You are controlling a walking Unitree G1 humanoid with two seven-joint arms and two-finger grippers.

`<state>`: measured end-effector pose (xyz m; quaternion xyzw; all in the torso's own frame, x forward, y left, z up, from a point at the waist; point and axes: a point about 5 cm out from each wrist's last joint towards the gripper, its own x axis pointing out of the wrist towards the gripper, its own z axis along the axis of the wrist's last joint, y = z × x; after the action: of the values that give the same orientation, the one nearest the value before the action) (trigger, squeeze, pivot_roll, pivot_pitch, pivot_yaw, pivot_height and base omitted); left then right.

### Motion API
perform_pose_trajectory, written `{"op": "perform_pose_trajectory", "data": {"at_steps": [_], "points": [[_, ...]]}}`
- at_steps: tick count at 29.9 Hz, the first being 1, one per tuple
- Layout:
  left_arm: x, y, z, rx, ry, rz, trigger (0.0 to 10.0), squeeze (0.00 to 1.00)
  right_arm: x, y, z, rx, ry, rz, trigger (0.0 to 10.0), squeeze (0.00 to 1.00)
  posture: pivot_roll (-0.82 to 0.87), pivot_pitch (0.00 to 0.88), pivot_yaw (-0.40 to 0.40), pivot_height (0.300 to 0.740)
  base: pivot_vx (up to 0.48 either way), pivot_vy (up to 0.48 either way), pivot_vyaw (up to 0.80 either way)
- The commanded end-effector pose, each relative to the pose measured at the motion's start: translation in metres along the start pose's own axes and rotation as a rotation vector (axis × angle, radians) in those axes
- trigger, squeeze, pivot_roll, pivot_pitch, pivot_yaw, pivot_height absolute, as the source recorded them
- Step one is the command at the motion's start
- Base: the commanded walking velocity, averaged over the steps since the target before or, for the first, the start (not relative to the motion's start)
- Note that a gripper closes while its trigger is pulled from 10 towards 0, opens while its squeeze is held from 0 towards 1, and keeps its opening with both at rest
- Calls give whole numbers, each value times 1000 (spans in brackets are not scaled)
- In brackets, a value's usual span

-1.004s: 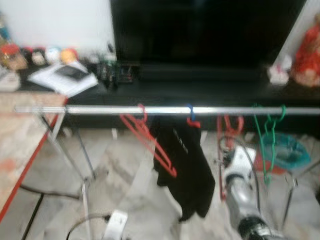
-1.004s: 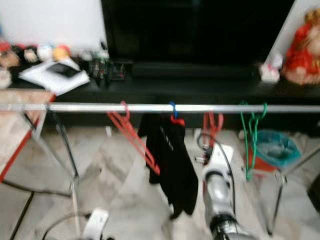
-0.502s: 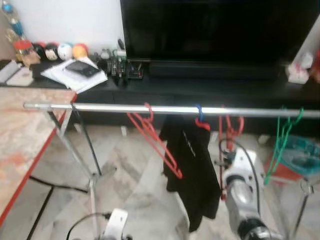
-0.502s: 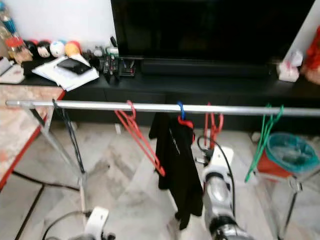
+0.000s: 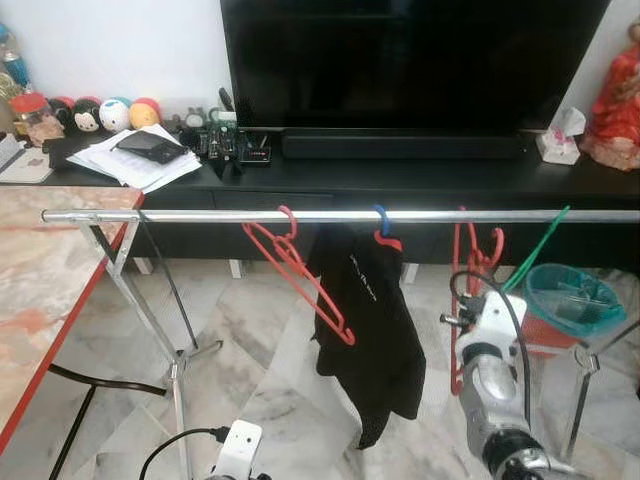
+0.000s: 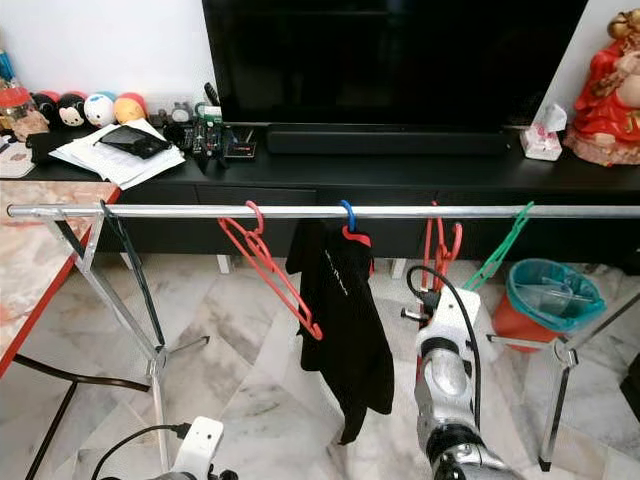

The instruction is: Hang hanger

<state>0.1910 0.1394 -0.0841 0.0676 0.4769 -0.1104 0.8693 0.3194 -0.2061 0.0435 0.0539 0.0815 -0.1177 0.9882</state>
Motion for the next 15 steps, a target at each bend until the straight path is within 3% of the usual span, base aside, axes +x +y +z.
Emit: {"op": "perform_pose_trajectory", "data": {"at_steps": [1, 15], "points": [[0, 0, -3, 5, 14, -4, 10000, 0, 7, 1, 10, 3, -5, 9, 10000, 0, -1, 0, -12, 740, 0, 0, 0], [0, 0, -1, 5, 12, -5, 10000, 0, 25, 3, 30, -30, 86, 3, 10000, 0, 3, 0, -12, 740, 0, 0, 0]]}}
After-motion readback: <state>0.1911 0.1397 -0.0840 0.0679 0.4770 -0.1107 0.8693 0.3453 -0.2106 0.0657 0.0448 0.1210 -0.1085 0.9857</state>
